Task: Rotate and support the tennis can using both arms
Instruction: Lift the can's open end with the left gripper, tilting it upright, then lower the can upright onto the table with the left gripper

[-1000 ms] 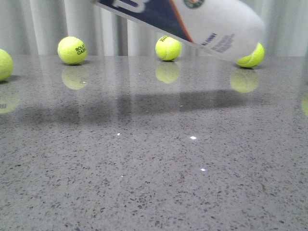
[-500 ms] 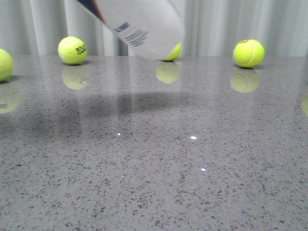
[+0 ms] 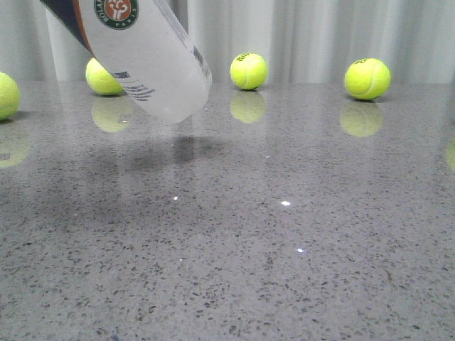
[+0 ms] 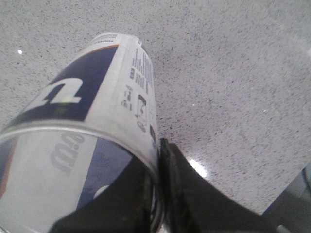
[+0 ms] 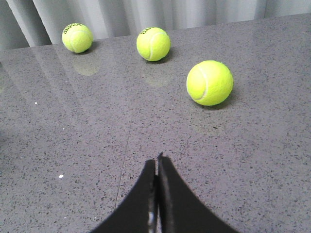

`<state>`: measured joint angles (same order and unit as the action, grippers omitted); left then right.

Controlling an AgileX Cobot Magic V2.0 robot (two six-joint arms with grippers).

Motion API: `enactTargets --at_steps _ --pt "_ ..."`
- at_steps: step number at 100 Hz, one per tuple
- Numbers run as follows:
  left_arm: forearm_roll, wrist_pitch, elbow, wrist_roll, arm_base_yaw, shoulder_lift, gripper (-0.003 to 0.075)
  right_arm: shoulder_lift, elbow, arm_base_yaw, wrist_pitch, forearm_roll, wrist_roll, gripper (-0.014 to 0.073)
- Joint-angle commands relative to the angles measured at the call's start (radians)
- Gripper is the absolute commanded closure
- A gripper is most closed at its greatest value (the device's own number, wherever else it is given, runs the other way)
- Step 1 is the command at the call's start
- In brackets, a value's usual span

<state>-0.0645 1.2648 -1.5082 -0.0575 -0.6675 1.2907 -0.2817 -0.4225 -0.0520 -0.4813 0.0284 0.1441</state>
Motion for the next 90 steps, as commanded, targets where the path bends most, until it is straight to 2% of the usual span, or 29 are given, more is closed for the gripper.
enactTargets --at_steps 1,63,75,90 --pt "0.053 0.01 -0.033 0.015 -0.043 -0.023 0.0741 -0.008 -0.025 0.006 0.074 0.002 -0.011 0.0659" --pt "0.072 0.01 -0.033 0.015 -0.047 0.055 0.0728 -0.008 -0.025 0.006 0.074 0.002 -0.011 0.0659" --pt "0.072 0.01 -0.033 0.015 -0.047 0.055 0.0627 -0.008 -0.025 0.006 0.074 0.002 -0.011 0.0659" --pt "0.07 0.01 -0.033 0.015 -0.047 0.055 0.0426 -0.008 -0.025 0.006 0.074 0.002 -0.011 0.0659"
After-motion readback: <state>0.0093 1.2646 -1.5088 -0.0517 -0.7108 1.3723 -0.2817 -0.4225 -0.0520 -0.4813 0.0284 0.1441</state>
